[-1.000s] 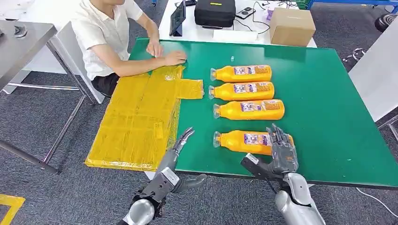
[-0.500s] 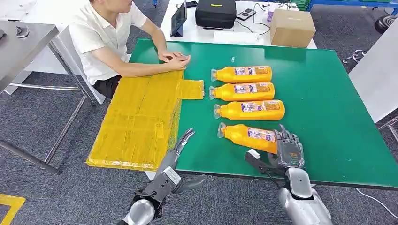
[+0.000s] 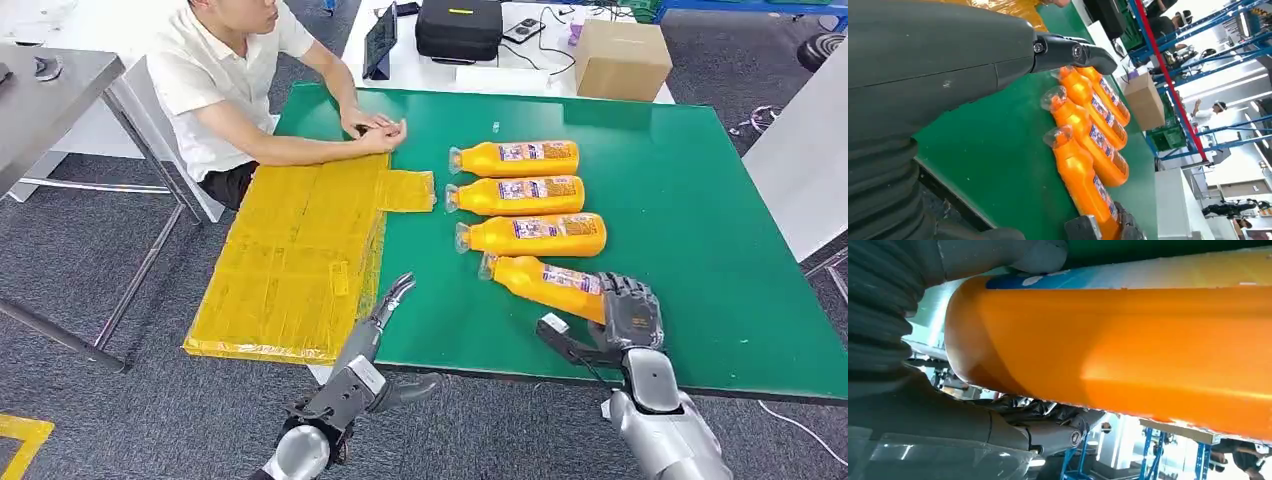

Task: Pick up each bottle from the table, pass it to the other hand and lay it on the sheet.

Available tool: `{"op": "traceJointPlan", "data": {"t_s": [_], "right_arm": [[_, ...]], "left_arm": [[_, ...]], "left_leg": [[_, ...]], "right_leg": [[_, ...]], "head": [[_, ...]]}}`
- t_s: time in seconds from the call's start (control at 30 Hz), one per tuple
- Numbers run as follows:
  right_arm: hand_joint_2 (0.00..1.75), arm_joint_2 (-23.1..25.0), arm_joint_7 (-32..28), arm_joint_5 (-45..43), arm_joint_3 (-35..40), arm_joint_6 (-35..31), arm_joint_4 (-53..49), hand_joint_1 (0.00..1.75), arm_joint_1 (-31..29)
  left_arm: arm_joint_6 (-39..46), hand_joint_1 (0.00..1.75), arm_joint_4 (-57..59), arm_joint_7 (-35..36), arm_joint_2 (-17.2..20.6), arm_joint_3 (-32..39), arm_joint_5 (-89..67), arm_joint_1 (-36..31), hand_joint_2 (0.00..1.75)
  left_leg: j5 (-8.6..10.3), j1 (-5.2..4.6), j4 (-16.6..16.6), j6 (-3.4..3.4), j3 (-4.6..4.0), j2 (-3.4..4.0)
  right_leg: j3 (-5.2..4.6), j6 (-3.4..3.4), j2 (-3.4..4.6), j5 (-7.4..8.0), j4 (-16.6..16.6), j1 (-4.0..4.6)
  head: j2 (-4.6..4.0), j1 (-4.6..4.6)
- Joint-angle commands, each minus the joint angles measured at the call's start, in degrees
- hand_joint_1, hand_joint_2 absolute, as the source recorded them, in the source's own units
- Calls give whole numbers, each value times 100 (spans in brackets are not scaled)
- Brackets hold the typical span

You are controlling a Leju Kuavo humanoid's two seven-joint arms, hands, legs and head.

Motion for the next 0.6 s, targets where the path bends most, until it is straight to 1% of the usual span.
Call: {"op": "traceJointPlan", "data": {"t_s": [0.03, 0.07, 0.1, 0.13, 0.17, 0.2, 0.23, 0.27, 0.33, 0.37, 0.43, 0.47, 0.5, 0.53, 0.6], "right_arm": [[175, 54, -234, -198, -54, 143, 732, 169, -85], [175, 64, -392, -299, -57, 98, 716, 171, -61], [175, 117, -680, -594, -157, 90, 665, 169, -24], [175, 372, -1913, -2120, -666, 700, 340, 168, 124], [175, 438, -2101, -2389, -685, 816, 143, 175, 190], [175, 522, -2289, -2711, -667, 869, -226, 175, 312], [175, 697, -2587, -3316, -776, 1095, -623, 175, 429], [175, 749, -2668, -3552, -759, 1181, -876, 171, 507], [175, 803, -2711, -3799, -569, 1215, -1494, 169, 677], [175, 876, -2824, -4139, -529, 1181, -1922, 166, 784], [175, 893, -2838, -4469, -404, 1193, -2546, 164, 942], [175, 926, -2862, -4563, -422, 1106, -2733, 164, 992], [175, 934, -2849, -4613, -402, 1088, -2900, 168, 1037], [175, 960, -2862, -4740, -408, 1064, -3087, 171, 1092], [175, 999, -2890, -4888, -382, 1008, -3262, 169, 1146]], "left_arm": [[-4, 0, 245, 2, 93, -98, 56, -158, 175], [9, 0, 240, -1, 96, -86, 75, -160, 175], [3, 0, 239, -4, 101, -88, 90, -166, 175], [-27, 0, 214, -58, 107, -79, 184, -153, 175], [-38, 0, 193, -82, 102, -58, 249, -133, 175], [3, 0, 144, -135, 54, 33, 400, -84, 175], [73, 0, 89, -213, 18, 97, 504, -39, 175], [74, 0, 68, -219, 8, 113, 587, -18, 175], [39, 0, 55, -201, 22, 115, 802, 15, 175], [-29, 0, 52, -238, 19, 143, 1058, 55, 175], [-82, 0, -4, -413, -40, 255, 1567, 152, 175], [-51, 0, -77, -534, -102, 339, 1787, 211, 175], [-11, 0, -113, -600, -115, 339, 1888, 238, 175], [0, 0, -156, -591, -135, 342, 2117, 272, 175], [14, 0, -161, -423, -128, 310, 2550, 292, 175]], "left_leg": [[0, 7, -7, -8, 14, -7], [0, 4, -5, -6, 11, -6], [-1, 7, -8, -9, 16, -8], [0, 6, -9, -8, 17, -9], [0, 8, -11, -9, 20, -7], [-1, 8, -10, -10, 21, -5], [-3, 7, -6, -8, 18, 1], [-3, 9, -8, -11, 21, 3], [-7, 13, -6, -12, 25, 19], [-8, 9, -3, -12, 21, 30], [-9, 10, -8, -19, 25, 33], [-8, 8, -4, -17, 19, 28], [-7, 4, -1, -11, 13, 22], [-10, 9, -2, -16, 15, 20], [-10, 13, 4, -13, -1, 9]], "right_leg": [[18, -12, -3, 0, -11, 7], [14, -8, -4, -1, -7, 4], [20, -13, -5, -1, -11, 7], [22, -13, -5, -1, -13, 7], [22, -14, -4, 0, -14, 9], [23, -14, -2, -1, -12, 8], [17, -10, 3, -1, -8, 7], [21, -14, 6, -1, -11, 10], [20, -14, 24, 1, -8, 14], [13, -12, 30, 1, -3, 12], [12, -21, 38, 0, -3, 14], [5, -18, 33, -1, 1, 12], [0, -12, 28, -2, 5, 8], [3, -18, 28, -6, 6, 12], [-6, -14, 13, -9, 11, 12]], "head": [[0, 0], [0, 0], [0, 0], [0, -2], [0, 0], [0, 0], [0, -2], [0, 2], [0, 2], [0, 4], [0, 0], [0, 0], [0, -2], [0, -2], [0, -4]]}}
